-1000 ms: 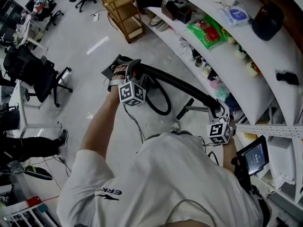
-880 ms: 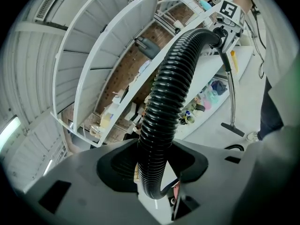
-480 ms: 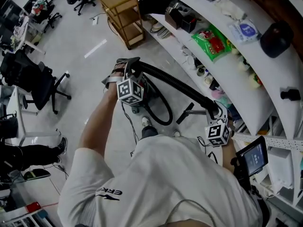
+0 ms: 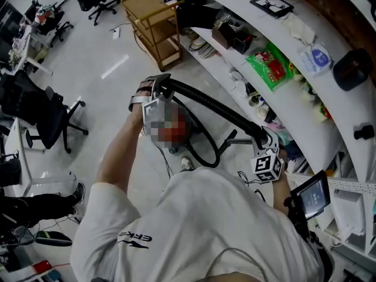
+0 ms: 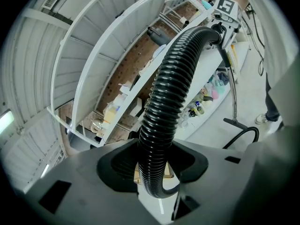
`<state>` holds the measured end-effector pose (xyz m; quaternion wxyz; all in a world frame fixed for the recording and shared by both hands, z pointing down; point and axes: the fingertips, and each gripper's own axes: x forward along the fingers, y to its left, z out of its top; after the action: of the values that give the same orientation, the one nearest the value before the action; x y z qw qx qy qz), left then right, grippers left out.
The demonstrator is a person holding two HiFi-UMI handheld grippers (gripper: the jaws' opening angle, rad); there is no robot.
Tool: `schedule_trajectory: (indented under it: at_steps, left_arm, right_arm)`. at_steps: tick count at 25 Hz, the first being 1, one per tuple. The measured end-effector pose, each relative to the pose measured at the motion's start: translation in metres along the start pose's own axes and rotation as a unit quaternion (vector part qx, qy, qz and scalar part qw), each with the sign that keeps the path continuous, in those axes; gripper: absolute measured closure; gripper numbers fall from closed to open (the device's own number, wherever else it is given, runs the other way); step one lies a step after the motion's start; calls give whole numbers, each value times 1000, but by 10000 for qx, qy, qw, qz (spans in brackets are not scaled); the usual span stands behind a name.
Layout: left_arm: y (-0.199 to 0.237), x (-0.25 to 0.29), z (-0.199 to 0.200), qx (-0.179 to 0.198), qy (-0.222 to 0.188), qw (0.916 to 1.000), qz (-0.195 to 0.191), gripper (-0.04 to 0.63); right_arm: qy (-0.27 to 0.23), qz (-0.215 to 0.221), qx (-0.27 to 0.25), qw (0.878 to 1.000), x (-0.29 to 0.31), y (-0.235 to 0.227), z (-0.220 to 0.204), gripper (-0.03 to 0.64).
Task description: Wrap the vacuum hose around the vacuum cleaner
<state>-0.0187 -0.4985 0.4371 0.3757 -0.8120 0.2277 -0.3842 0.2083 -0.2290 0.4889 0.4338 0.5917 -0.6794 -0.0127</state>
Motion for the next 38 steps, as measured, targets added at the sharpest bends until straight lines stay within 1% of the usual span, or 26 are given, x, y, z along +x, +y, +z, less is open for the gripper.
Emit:
schedule_trajectory:
  at_steps: [3, 9, 14, 19, 24, 28, 33, 38]
  left_arm:
    - [17, 5, -24, -52, 6, 10000, 10, 425]
    - [48, 8, -81, -125, 102, 9999, 62, 425]
    - [68, 0, -136, -270, 280, 9992, 137, 425]
    - [76, -17, -190, -488, 501, 9973, 202, 425]
    - [73, -40, -236, -801, 700, 9939, 303, 425]
    - [61, -65, -267, -1078, 924, 9891, 398, 425]
    - [38, -97, -291, -1396, 1142, 9825, 462, 425]
    - [10, -123, -307, -1685, 1321, 9758, 452, 424]
  right_arm:
    - [-44, 19, -23, 10000, 16, 5, 27, 443]
    - [-149, 160, -226, 9995, 46, 19, 83, 443]
    - [-263, 352, -523, 9977, 71, 33, 130, 443]
    - [-364, 553, -888, 9938, 93, 50, 171, 443]
    - [-530, 763, -1276, 9875, 109, 65, 208, 443]
    - [-692, 968, -1610, 9798, 117, 79, 230, 443]
    - [-825, 1195, -1911, 9708, 123, 98, 246, 443]
    - [-910, 1414, -2125, 9626, 125, 117, 252, 443]
